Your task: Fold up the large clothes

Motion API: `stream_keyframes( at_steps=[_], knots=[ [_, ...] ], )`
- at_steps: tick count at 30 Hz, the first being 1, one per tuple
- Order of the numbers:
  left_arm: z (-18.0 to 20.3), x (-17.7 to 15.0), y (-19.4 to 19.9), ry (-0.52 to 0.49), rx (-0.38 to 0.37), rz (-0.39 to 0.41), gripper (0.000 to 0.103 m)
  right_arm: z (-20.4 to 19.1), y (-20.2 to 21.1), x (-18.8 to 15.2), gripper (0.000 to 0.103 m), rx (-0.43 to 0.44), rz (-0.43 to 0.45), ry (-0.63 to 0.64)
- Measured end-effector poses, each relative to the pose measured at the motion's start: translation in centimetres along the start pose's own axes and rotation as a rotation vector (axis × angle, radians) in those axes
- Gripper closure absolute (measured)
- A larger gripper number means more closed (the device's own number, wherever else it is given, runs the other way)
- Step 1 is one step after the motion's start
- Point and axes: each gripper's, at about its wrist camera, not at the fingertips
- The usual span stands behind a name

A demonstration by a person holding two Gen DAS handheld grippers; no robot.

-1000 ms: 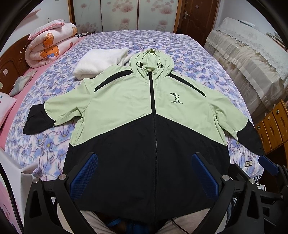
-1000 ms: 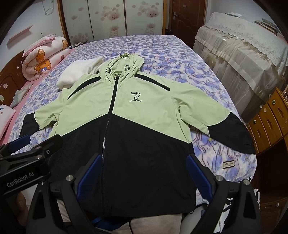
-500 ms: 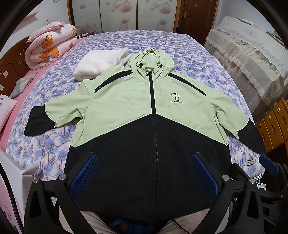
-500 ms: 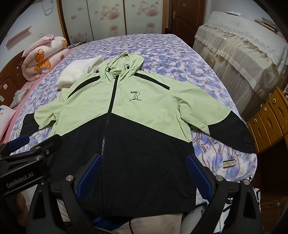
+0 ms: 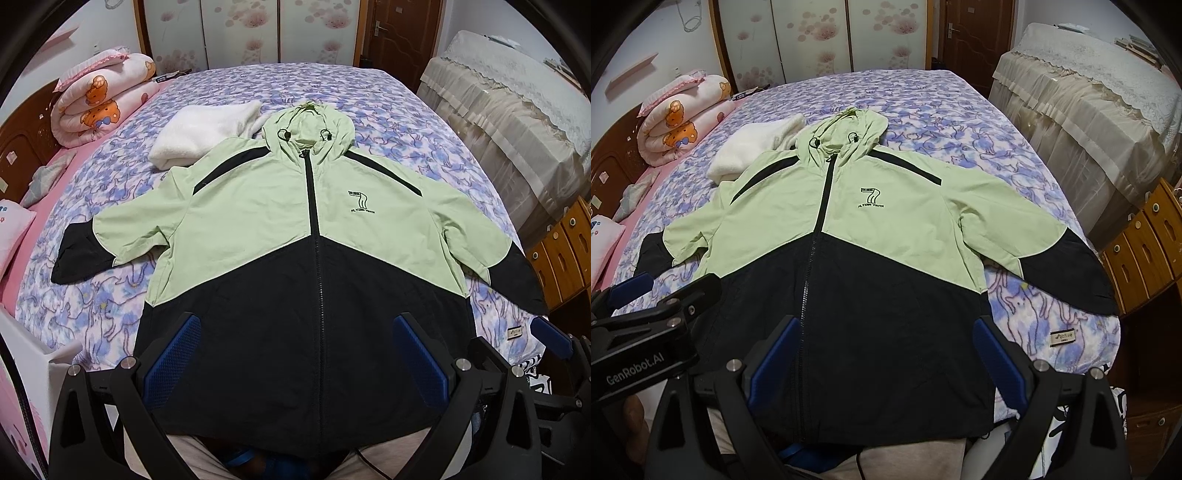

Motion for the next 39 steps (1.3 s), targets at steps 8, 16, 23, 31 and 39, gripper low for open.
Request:
stream_keyframes(
  at_steps=[8, 16, 23, 31, 39],
  knots=[
    [0.5, 0.3, -0.1, -0.009, 0.009, -0.001, 0.001, 0.0, -0.3, -0.3, 0.008, 0.010, -0.004, -0.008],
    [0.6, 0.1, -0.1, -0.013, 0.013, -0.001, 0.001, 0.1, -0.6, -0.4, 0.008, 0.017, -0.007, -0.011],
    [0.5, 0.0, -0.2, -0.013, 0.017, -0.003, 0.001, 0.3, -0.9, -0.8, 0.008, 0.021, -0.015, -0.023],
    [0.4, -0.1, -0.2, -0.015, 0.022, -0.003, 0.001, 0.7, -1.0, -1.0, 0.008, 0.033, -0.020, -0.035],
    [1.9, 0.8, -0.4, -0.047, 0.034, 0.021, 0.001, 2.0, -1.0, -0.3, 0.008, 0.045, -0.015, -0.058]
  ],
)
Point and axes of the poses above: each gripper's, at about its wrist camera, not at the fingertips, and y roughly against the way its jaws point, z to its right, x to its top, and after that the axes turned 3 degrees about y, right-handed
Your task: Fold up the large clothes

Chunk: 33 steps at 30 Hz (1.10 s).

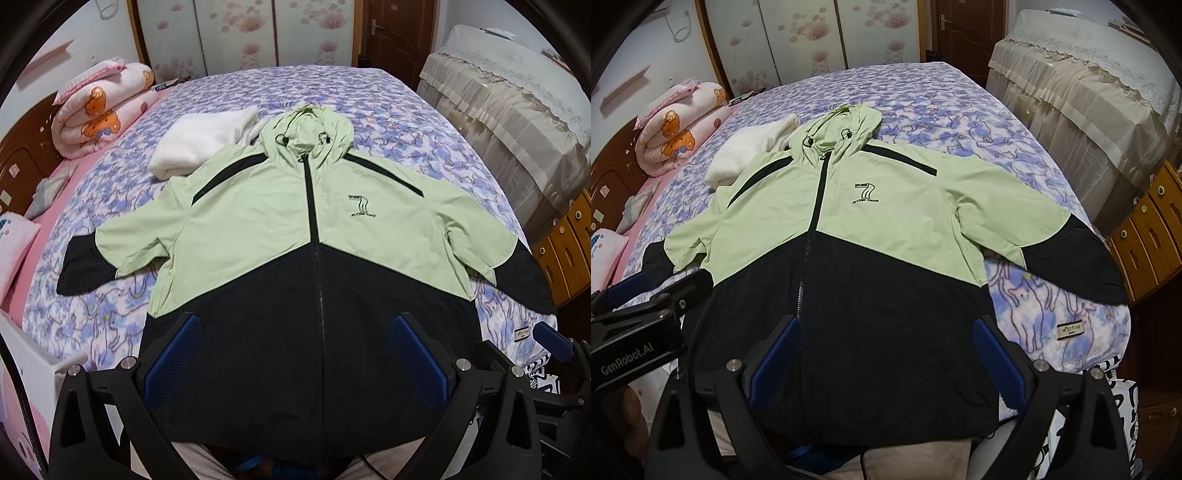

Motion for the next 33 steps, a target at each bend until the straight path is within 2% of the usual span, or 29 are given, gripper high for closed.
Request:
stream_keyframes(
  at_steps=[9, 18, 20, 26, 29, 33],
  knots=[
    [5.0, 3.3, 0.5, -0.088, -0.029, 0.066, 0.001, 5.1, 1.2, 1.8, 0.008, 0.000, 0.052, -0.092],
    [14.3, 7.6, 1.8, -0.272, -0.054, 0.270, 0.001, 14.3, 1.6, 2.9, 0.008, -0.047, 0.136, -0.269],
    [16.5, 8.5, 1.6, -0.297, -0.076, 0.295, 0.001, 16.5, 1.4, 2.9, 0.008, -0.066, 0.152, -0.318],
    [23.0, 10.6, -1.2, -0.360, -0.117, 0.302, 0.001, 25.3, -1.2, 2.0, 0.008, -0.152, 0.131, -0.514],
    [26.2, 10.8, -3.7, -0.400, -0.175, 0.268, 0.001, 29.6, -3.1, 0.6, 0.008, -0.175, 0.098, -0.619],
    [29.7, 10.0, -8.3, -0.435, -0.169, 0.244, 0.001, 34.1, -6.3, -2.0, 0.008, -0.178, 0.034, -0.746]
  ],
)
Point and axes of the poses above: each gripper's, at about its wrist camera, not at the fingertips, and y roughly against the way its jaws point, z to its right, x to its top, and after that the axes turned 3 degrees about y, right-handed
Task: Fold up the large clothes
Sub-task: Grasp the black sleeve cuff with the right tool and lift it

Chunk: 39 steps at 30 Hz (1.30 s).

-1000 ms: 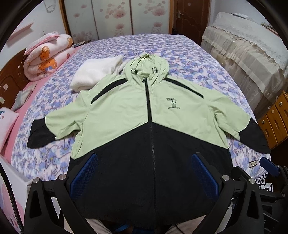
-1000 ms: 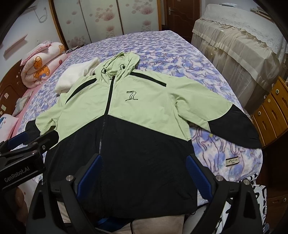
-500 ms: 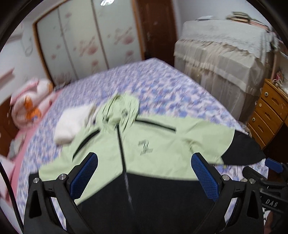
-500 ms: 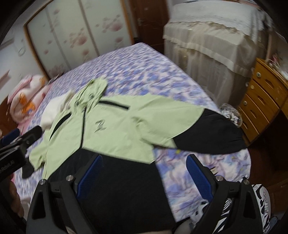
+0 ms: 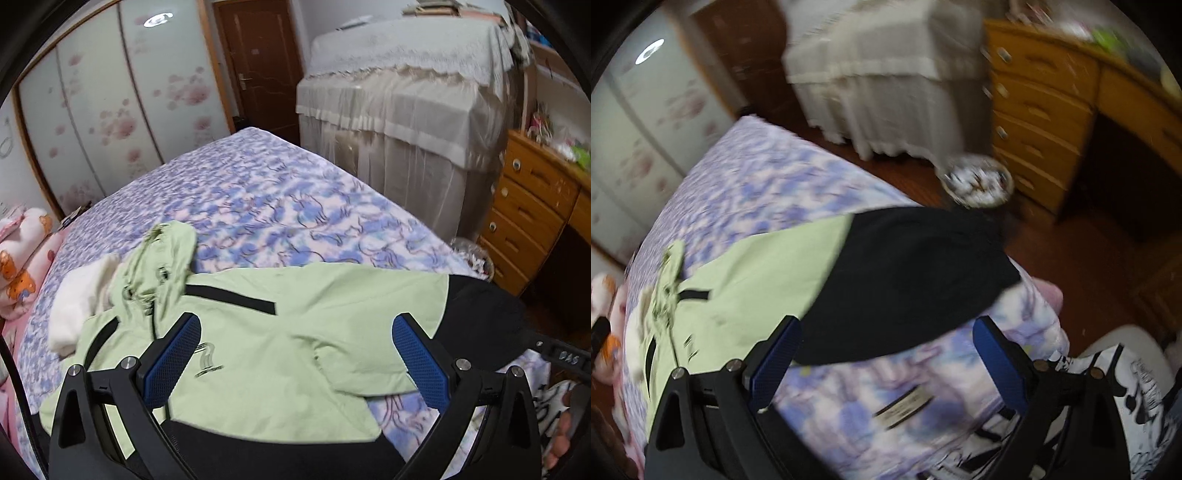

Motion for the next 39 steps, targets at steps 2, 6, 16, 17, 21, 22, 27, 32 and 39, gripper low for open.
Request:
stream_keyframes(
  at_steps=[2, 6, 16, 17, 21, 22, 27, 32, 39],
  knots=[
    [1.1, -0.7, -2.2, -0.012, -0.024, -0.010, 0.001, 1.8, -1.8, -0.1, 0.008, 0.008, -0.024, -0.046],
    [2.9, -2.6, -5.1, -0.035, -0.104, -0.038, 0.001, 4.1, -4.4, -0.9, 0.009, 0.064, -0.072, -0.132],
    [5.4, -5.5, -7.7, -0.114, -0.191, -0.200, 0.001, 5.2, -6.4, -0.9, 0.054, 0.078, 0.000, -0.226],
    [5.1, -5.6, -7.7, -0.113, -0.191, -0.217, 0.001, 5.1, -6.3, -0.6, 0.079, 0.066, 0.008, -0.222],
    [3.5, -6.0, -6.7, -0.091, -0.171, -0.217, 0.001, 3.7, -4.0, 0.5, 0.096, 0.088, 0.111, -0.201],
    [2.8, -6.0, -6.4, -0.078, -0.162, -0.216, 0.001, 2.7, -3.1, 0.8, 0.096, 0.084, 0.143, -0.169],
    [-2.5, -6.2, -4.7, 0.016, -0.114, -0.231, 0.001, -5.9, 2.8, 0.9, 0.096, 0.224, 0.302, 0.095],
    [-10.3, -7.6, -2.5, 0.171, -0.050, -0.209, 0.001, -17.4, 4.4, -2.9, 0.096, 0.418, 0.260, 0.424],
    [-16.7, -11.9, -3.9, 0.298, -0.082, -0.305, 0.001, -23.6, -2.9, -11.6, 0.068, 0.440, -0.055, 0.666]
  ],
)
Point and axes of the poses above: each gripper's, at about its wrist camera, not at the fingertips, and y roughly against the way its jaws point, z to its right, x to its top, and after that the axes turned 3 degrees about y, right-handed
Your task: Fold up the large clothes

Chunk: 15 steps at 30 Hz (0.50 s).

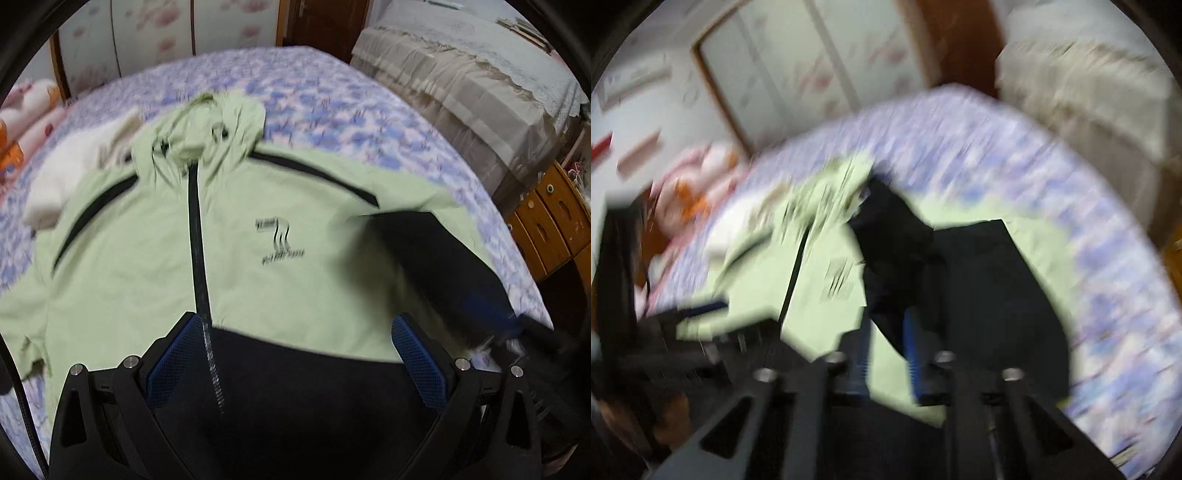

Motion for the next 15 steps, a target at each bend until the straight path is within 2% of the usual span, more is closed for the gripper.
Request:
stream_keyframes(
  at_steps=[2, 4, 9, 11, 12, 15],
  knots=[
    [-0.6, -0.6, -1.3, 0.005, -0.049, -0.042, 0.001, -0.3, -1.6, -1.4, 0.067, -0.017, -0.063, 0.005],
    [-0.5, -1.1, -2.6, 0.006, -0.103, -0.079, 0.001, 0.5, -1.4, -3.0, 0.067, -0.007, -0.094, -0.009],
    [0.2, -1.5, -5.8, 0.013, -0.232, -0.136, 0.004, 1.6, 1.0, -5.2, 0.067, -0.003, -0.089, -0.069],
    [0.5, -1.5, -7.4, 0.034, -0.304, -0.170, 0.016, 2.8, 1.9, -5.9, 0.067, -0.002, -0.087, -0.107],
    [0.7, -1.4, -8.2, 0.048, -0.333, -0.189, 0.018, 2.2, 1.9, -6.4, 0.067, -0.003, -0.084, -0.125],
    [1.0, -1.3, -10.1, 0.089, -0.360, -0.205, 0.019, 2.6, 2.2, -6.9, 0.067, 0.008, -0.072, -0.184]
  ],
)
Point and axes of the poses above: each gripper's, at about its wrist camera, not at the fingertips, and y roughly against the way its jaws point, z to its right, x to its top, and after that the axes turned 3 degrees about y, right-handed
